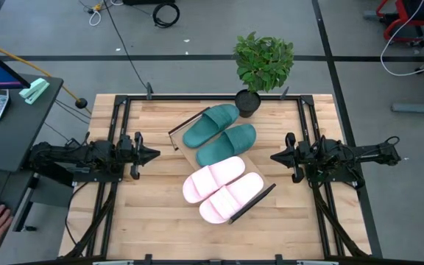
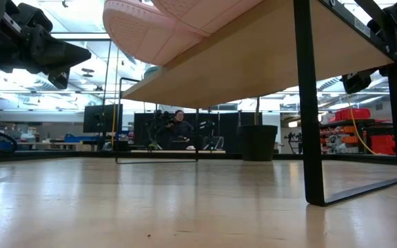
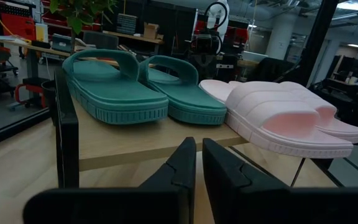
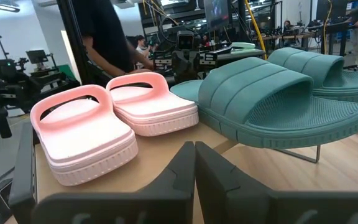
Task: Pick and place slides into the shelf
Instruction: Return to Home Position
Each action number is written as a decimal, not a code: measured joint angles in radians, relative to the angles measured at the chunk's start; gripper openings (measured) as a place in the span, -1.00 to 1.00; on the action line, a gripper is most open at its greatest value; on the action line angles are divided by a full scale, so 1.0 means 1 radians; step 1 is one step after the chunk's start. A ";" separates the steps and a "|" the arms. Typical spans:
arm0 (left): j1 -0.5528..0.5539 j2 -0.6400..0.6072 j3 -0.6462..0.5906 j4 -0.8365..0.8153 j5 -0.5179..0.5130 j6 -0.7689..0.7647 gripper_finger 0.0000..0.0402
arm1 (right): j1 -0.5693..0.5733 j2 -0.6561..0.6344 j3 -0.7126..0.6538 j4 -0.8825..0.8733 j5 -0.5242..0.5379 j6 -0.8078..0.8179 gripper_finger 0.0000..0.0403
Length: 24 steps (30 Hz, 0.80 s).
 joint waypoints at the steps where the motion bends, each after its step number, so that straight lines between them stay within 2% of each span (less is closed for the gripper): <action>1: 0.000 0.000 0.000 0.000 0.000 0.000 -0.85 | 0.000 0.000 0.000 0.000 0.000 0.000 -0.91; 15: 0.000 0.000 0.000 0.000 0.000 0.000 -0.80 | 0.000 0.000 0.000 0.000 0.000 0.000 -0.91; 24: 0.000 0.000 0.000 0.000 0.000 -0.001 -0.87 | 0.000 0.000 0.000 0.000 0.000 0.000 -0.91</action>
